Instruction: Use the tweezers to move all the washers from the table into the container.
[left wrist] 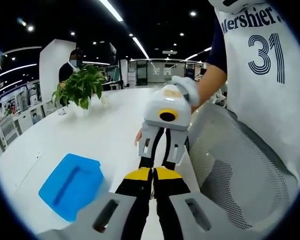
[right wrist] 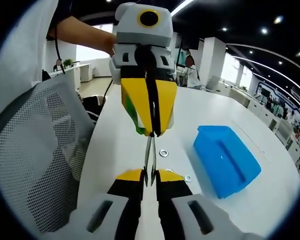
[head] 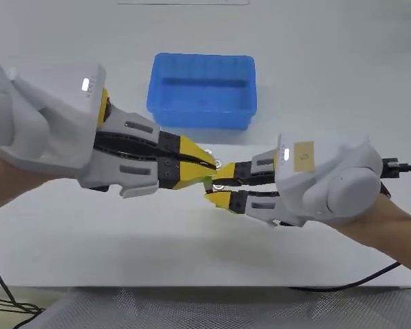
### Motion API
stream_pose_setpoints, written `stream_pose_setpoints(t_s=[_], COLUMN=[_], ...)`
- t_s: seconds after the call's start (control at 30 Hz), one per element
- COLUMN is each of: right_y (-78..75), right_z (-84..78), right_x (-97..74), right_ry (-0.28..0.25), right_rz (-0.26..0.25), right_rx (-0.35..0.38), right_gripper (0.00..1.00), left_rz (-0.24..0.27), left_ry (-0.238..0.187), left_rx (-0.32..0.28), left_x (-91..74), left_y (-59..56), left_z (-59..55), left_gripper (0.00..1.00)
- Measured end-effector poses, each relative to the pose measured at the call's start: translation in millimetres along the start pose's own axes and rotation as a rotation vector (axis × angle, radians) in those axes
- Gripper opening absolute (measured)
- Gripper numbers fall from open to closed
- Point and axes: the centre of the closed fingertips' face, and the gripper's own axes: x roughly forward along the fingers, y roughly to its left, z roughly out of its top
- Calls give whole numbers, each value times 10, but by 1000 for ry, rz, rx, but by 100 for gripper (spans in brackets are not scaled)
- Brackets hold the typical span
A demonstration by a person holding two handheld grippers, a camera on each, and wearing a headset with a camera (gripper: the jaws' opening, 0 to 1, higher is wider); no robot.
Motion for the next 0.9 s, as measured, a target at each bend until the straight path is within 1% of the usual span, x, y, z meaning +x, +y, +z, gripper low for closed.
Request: stream_pose_setpoints(t_s=[0.17,0.23,0.37,0.6,0.9], right_y=[-70,-84,-128,-179,-181], right_z=[-40,-59,-90,-165,-206], right_x=[-37,-44,-52,-13,55], right_ry=[18,17,25,33,35], right_rz=[-34,-36,-51,-51,-38], right_rx=[-9,5,5,27,50], right_gripper=[11,11,11,12,12], left_rz=[-6,-13,-19,-19,-25], left_ry=[1,3,10,23,40], left_rx=[8,13,23,18,9], left_x=[57,80,114,147,156], left_y=[53,62,94,141,173], left_z=[11,15,7,-57,-128], left_gripper=[5,5,5,5,5])
